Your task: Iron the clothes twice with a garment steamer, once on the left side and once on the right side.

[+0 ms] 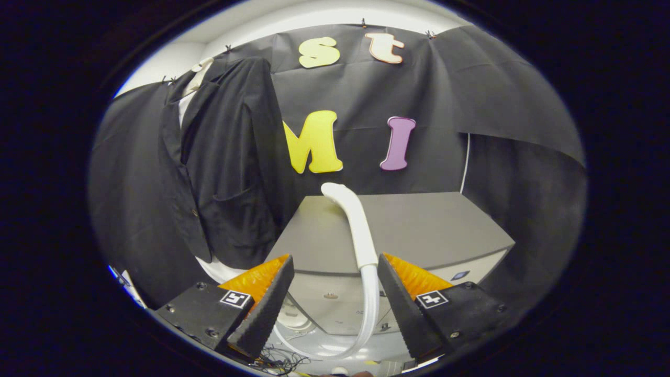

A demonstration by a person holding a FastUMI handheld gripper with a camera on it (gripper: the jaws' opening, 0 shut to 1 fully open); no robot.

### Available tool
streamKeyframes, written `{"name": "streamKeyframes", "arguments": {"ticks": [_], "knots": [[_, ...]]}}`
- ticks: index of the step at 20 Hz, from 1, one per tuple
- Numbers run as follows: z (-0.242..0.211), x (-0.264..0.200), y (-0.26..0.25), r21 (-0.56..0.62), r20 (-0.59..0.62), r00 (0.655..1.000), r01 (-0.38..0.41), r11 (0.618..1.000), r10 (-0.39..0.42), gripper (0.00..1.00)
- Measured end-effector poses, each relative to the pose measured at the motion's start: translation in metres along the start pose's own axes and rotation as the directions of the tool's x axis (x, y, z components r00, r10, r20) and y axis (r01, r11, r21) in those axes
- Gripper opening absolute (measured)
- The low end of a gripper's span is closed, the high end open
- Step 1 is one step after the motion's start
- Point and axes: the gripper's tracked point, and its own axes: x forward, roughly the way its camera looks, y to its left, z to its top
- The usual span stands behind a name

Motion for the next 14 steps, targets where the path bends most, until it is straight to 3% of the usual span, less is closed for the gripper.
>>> {"name": "streamKeyframes", "arguments": {"ticks": [6, 11, 14], "knots": [[0.020, 0.059, -0.016, 0.014, -0.145, 0.989, -0.022, 1.000, 0.024, 0.99], [0.008, 0.108, -0.031, 0.060, -0.337, 0.940, -0.025, 0.998, 0.043, 0.98], [0.007, 0.128, -0.037, 0.060, -0.391, 0.919, -0.034, 0.998, 0.055, 0.94]]}}
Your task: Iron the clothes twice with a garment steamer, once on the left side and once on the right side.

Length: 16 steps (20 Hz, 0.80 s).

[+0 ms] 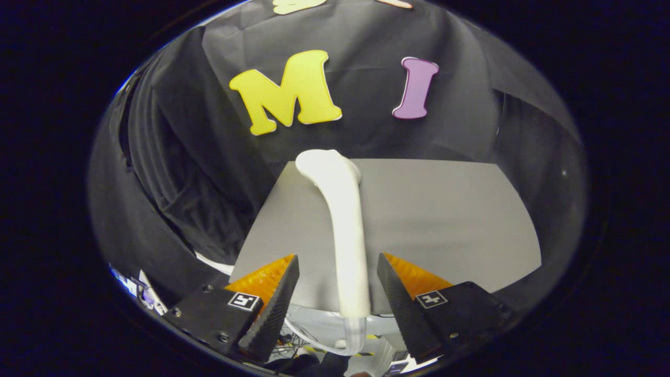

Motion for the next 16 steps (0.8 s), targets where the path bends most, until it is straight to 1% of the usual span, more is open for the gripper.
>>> {"name": "streamKeyframes", "arguments": {"ticks": [2, 4, 7, 9, 11, 13, 14, 16], "knots": [[0.006, 0.006, -0.004, -0.018, -0.022, 1.000, 0.004, 1.000, -0.005, 0.92], [0.011, 0.013, -0.009, -0.025, -0.046, 0.998, 0.032, 0.999, -0.034, 0.87], [0.008, 0.023, -0.008, -0.045, -0.093, 0.995, 0.045, 0.998, -0.049, 0.73], [0.001, 0.031, -0.007, -0.050, -0.133, 0.990, 0.049, 0.998, -0.056, 0.70], [-0.001, 0.038, -0.014, -0.028, -0.159, 0.984, 0.081, 0.996, -0.085, 0.66], [-0.008, 0.045, -0.019, -0.008, -0.186, 0.977, 0.105, 0.994, -0.105, 0.64], [-0.007, 0.045, -0.020, 0.002, -0.178, 0.978, 0.114, 0.993, -0.112, 0.62], [-0.006, 0.045, -0.020, -0.001, -0.176, 0.977, 0.123, 0.992, -0.121, 0.49]]}}
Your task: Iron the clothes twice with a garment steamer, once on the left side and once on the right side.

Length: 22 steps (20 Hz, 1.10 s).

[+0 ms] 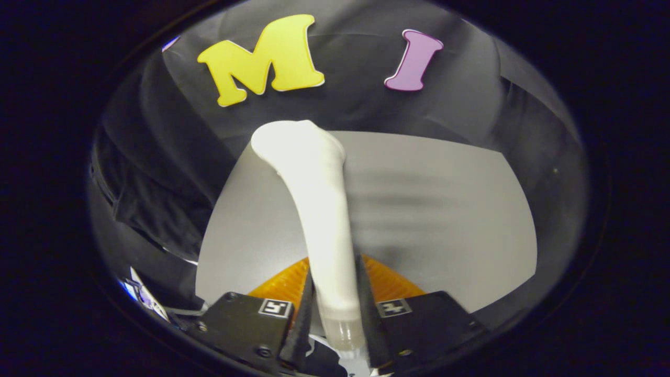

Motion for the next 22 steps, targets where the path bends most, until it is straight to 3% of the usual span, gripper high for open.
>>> {"name": "streamKeyframes", "arguments": {"ticks": [1, 5, 8, 14, 22], "knots": [[0.000, -0.001, 0.000, -0.004, 0.008, 1.000, 0.002, 1.000, -0.002, 0.43], [-0.005, -0.004, -0.002, 0.031, 0.044, 0.999, 0.017, 0.999, -0.018, 0.33], [-0.023, -0.021, 0.010, 0.024, 0.052, 0.999, -0.015, 1.000, 0.014, 0.32], [-0.035, -0.085, 0.053, -0.007, 0.188, 0.981, -0.047, 0.999, 0.047, 0.31], [-0.025, -0.182, 0.126, 0.011, 0.377, 0.925, -0.053, 0.999, 0.045, 0.31]]}}
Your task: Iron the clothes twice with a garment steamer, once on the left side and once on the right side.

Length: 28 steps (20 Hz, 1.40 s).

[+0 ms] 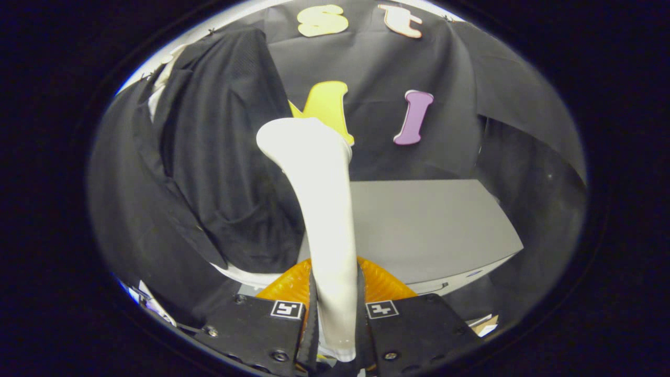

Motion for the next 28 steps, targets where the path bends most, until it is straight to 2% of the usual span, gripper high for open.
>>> {"name": "streamKeyframes", "arguments": {"ticks": [6, 12, 17, 22, 28], "knots": [[0.028, -0.043, 0.056, 0.018, 0.164, 0.986, 0.025, 1.000, -0.028, 0.31], [0.055, -0.072, 0.104, 0.022, 0.309, 0.951, 0.023, 0.999, -0.029, 0.31], [0.101, -0.089, 0.141, -0.033, 0.469, 0.883, 0.051, 0.998, -0.029, 0.31], [0.137, -0.083, 0.169, -0.061, 0.562, 0.827, 0.059, 0.996, -0.015, 0.31], [0.166, -0.071, 0.171, -0.051, 0.653, 0.750, 0.179, 0.982, -0.103, 0.31]]}}
